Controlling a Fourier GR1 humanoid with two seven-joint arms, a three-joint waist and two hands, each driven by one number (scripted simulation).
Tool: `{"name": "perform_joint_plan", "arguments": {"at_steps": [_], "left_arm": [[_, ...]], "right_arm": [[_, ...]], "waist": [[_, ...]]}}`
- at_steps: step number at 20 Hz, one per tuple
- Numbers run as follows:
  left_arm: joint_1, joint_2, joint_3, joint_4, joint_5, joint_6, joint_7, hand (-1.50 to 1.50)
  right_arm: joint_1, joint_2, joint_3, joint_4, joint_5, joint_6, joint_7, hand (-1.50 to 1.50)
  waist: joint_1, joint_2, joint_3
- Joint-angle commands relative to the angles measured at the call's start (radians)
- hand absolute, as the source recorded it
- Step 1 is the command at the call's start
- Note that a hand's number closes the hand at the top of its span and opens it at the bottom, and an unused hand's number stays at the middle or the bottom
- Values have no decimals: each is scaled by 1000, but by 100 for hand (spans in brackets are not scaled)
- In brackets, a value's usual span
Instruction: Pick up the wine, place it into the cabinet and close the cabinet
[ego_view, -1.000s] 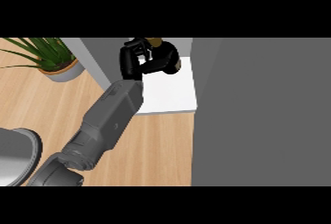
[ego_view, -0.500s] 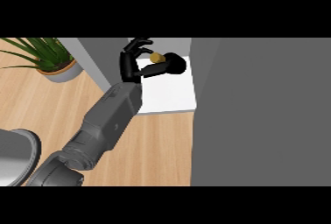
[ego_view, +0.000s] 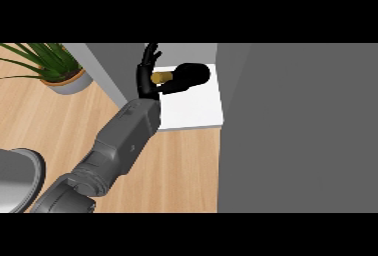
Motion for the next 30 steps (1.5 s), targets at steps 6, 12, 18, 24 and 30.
{"name": "perform_joint_plan", "arguments": {"at_steps": [6,12,18,24,30], "left_arm": [[32,10,27,-1,2,30,-52,-150],[71,0,37,-7,0,-21,-92,-150],[60,54,27,-12,-11,-125,-68,-150],[56,5,17,-6,-25,-158,-66,-150],[101,0,-9,-21,9,-173,-104,-150]], "right_arm": [[5,0,-2,-45,-26,-3,13,-150],[21,13,6,-34,-29,2,-13,-150],[29,-18,4,-119,-48,-13,68,-150],[8,33,69,-66,15,-35,20,-150],[-57,16,81,-66,19,-64,84,-150]], "waist": [[2,7,-3],[7,5,-3],[2,1,-4],[12,1,-3],[3,-4,-4]]}}
